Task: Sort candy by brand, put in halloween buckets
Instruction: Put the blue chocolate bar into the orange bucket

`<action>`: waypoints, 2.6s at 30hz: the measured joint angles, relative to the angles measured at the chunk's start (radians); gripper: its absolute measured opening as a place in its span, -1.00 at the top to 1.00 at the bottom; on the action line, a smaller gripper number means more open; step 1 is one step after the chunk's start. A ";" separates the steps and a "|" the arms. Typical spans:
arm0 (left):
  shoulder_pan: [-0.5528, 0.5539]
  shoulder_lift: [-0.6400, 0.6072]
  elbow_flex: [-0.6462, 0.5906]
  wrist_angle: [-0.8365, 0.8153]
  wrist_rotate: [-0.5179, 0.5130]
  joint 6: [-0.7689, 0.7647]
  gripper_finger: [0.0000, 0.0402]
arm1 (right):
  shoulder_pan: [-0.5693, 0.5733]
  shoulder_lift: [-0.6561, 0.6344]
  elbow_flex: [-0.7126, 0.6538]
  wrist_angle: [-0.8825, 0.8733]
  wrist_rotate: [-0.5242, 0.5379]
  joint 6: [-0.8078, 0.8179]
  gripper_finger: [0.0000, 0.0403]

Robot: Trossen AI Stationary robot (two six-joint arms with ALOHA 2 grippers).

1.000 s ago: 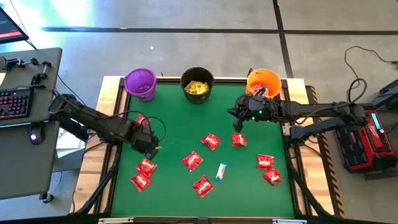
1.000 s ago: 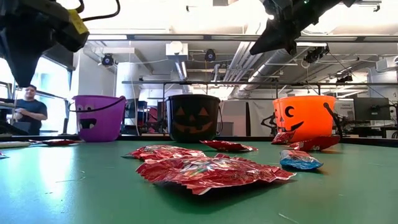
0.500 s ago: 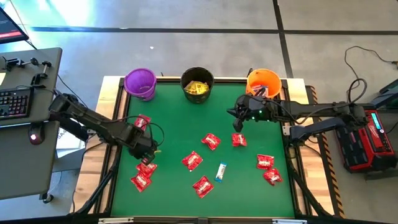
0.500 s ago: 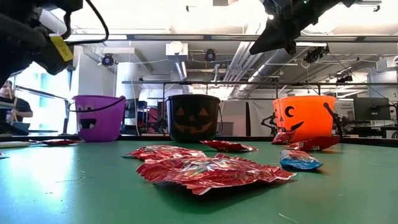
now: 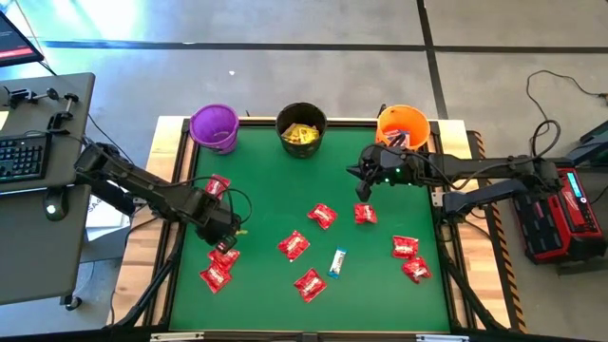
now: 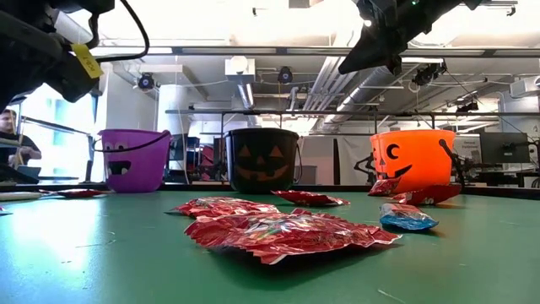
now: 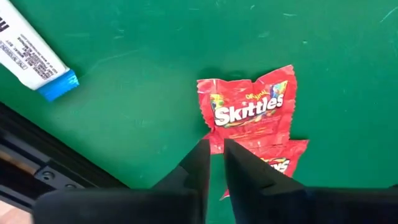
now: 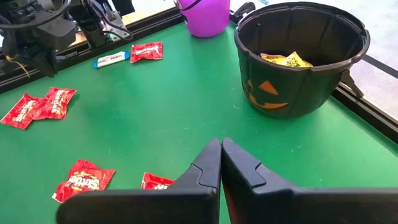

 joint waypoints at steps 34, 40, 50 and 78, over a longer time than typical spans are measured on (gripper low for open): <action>0.000 0.144 0.000 -0.001 0.086 -0.069 0.16 | 0.000 0.000 -0.022 0.020 0.000 -0.016 1.00; 0.000 0.170 0.000 -0.001 0.114 -0.070 0.16 | 0.001 0.000 -0.044 0.018 -0.002 0.008 1.00; 0.001 0.173 0.000 -0.001 0.124 -0.077 0.16 | 0.002 0.000 -0.044 0.046 -0.005 0.004 1.00; 0.141 0.263 0.000 -0.225 0.066 -0.110 0.09 | 0.002 0.000 -0.044 0.076 -0.040 -0.026 1.00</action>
